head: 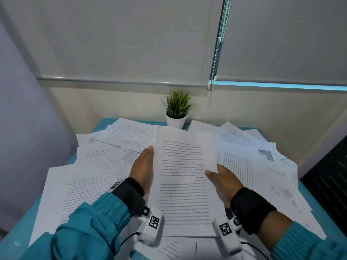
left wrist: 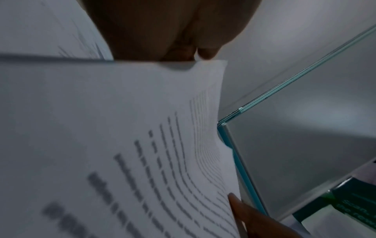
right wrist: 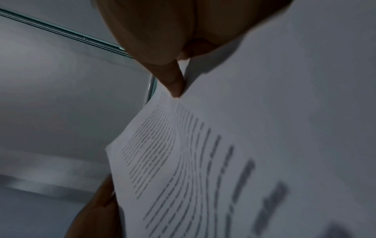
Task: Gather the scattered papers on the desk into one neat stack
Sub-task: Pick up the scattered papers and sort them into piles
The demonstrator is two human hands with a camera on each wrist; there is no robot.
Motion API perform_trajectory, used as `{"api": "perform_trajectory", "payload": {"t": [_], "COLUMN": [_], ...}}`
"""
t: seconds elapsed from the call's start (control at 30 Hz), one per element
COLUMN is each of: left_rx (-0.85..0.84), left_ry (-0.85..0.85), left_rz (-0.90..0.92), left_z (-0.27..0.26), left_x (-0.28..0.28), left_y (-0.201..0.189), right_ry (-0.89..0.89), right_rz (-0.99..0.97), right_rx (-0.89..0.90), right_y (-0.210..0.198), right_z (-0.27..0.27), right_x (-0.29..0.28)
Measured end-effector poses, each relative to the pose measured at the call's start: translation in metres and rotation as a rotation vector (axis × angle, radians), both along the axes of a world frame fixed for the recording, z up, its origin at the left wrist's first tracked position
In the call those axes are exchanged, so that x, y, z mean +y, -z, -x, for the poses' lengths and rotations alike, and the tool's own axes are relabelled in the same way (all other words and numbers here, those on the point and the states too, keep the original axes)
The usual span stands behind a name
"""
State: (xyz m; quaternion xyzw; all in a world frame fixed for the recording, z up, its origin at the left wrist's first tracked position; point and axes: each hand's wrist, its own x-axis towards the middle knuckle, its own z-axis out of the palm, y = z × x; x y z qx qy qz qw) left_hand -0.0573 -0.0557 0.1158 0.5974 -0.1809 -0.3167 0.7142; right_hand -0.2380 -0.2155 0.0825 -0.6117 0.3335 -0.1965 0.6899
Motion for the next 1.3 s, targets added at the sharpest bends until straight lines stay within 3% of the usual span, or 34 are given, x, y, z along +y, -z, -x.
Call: {"api": "perform_trajectory", "payload": {"t": [0.1,0.23,0.3,0.4,0.5,0.57,0.67,0.7,0.77,0.87,0.93,1.13,1.3], "left_rx": [-0.003,-0.143,-0.220,-0.293,-0.283,-0.235,-0.160,-0.131,-0.085,-0.056,-0.041,-0.048,0.021], "left_ry": [0.104,0.187,0.146,0.080,0.003,-0.043,-0.059,-0.058,-0.059,-0.063,-0.073,-0.109,-0.099], "left_rz": [0.007,-0.185,-0.268,-0.348,-0.383,-0.392,-0.404,-0.407,-0.402,-0.381,-0.372,-0.358,-0.276], "left_z": [0.004,-0.007,-0.020,-0.039,-0.058,-0.071,-0.083,-0.083,-0.082,-0.079,-0.078,-0.077,-0.077], "left_x": [0.002,0.011,0.014,0.018,0.026,0.032,0.041,0.044,0.046,0.045,0.044,0.043,0.043], "left_y": [0.001,0.024,0.033,0.039,0.043,0.046,0.055,0.058,0.063,0.065,0.065,0.071,0.070], "right_ry": [0.074,0.010,-0.070,-0.037,-0.051,-0.015,0.039,0.033,0.017,0.013,-0.035,-0.172,-0.257], "right_rz": [0.027,0.040,0.087,0.168,0.322,0.204,-0.168,-0.180,-0.073,0.419,0.545,0.678,0.603], "right_rx": [-0.033,0.018,0.103,0.262,0.498,0.490,0.277,0.277,0.308,0.564,0.644,0.820,0.854], "right_y": [0.004,0.004,0.001,0.001,0.005,0.012,0.019,0.021,0.020,0.008,0.003,-0.009,-0.006], "right_z": [-0.003,-0.005,-0.004,0.003,0.016,0.019,0.011,0.005,-0.007,-0.030,-0.046,-0.098,-0.132], "right_x": [0.007,0.016,0.011,-0.012,-0.036,-0.041,-0.028,-0.026,-0.024,-0.046,-0.067,-0.105,-0.110]}}
